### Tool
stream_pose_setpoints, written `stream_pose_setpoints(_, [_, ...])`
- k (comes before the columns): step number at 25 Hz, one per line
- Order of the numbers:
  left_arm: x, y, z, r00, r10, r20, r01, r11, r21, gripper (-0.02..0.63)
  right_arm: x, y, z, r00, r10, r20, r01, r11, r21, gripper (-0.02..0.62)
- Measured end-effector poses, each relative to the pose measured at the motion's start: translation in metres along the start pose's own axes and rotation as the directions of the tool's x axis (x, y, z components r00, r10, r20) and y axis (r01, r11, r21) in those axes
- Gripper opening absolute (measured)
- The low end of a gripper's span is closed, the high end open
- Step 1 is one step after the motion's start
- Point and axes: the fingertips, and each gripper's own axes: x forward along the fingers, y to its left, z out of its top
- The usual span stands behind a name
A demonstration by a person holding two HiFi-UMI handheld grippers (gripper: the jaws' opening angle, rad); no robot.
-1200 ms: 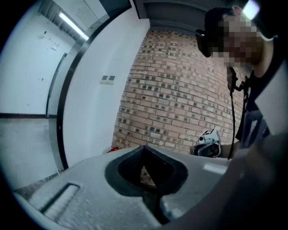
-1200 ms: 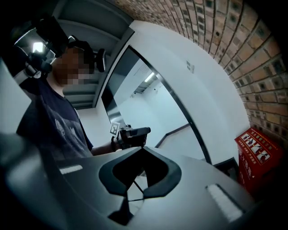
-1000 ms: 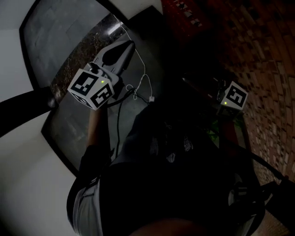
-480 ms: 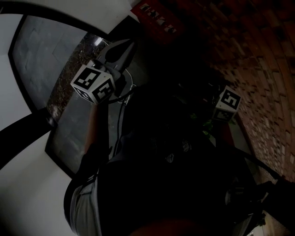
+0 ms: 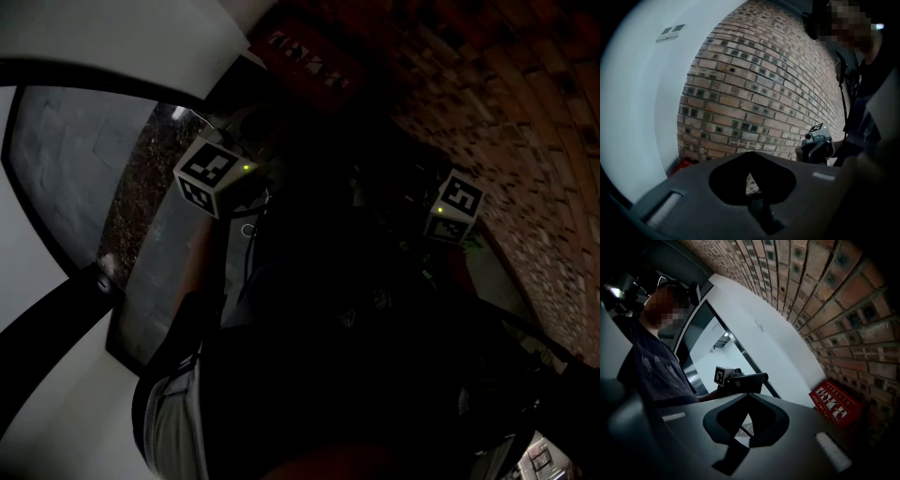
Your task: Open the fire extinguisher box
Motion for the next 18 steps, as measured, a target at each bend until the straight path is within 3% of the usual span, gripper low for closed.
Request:
stream_pose_setpoints(3, [-0.005,0.019,-0.004,0.998,-0.060,0.002,0.060,0.997,-0.047,0.022,0.038,0.000,0.003,1.000,0.004,-0.013,-0.004,1.000,0.012,0.000])
stream_pose_setpoints(6, [-0.001,0.018,0.000,0.978,-0.207,-0.012,0.207,0.978,-0.034,0.044,0.070,-0.004,0.011,1.000,0.011,-0.028,-0.011,1.000,0.009,0.000])
stream_pose_setpoints(10, [-0.007,-0.011,0.014,0.890,-0.455,0.034,0.456,0.886,-0.080,0.038,0.093,-0.006,0.021,1.000,-0.006,-0.014,0.006,1.000,-0.009,0.000])
stream_pose_setpoints(11, [-0.008,-0.017,0.016,0.870,-0.492,0.031,0.493,0.866,-0.083,0.003,0.096,-0.007,0.023,1.000,-0.011,-0.008,0.011,1.000,-0.010,0.000])
stream_pose_setpoints(16, [0.005,-0.041,0.031,0.798,-0.602,-0.016,0.601,0.798,-0.045,0.003,0.093,-0.020,0.031,0.999,-0.035,0.004,0.035,0.999,-0.007,0.000])
stream_pose_setpoints(18, [0.012,-0.054,0.034,0.791,-0.610,-0.045,0.611,0.791,0.006,0.003,0.094,-0.022,0.031,0.999,-0.028,-0.024,0.027,0.998,-0.051,-0.002])
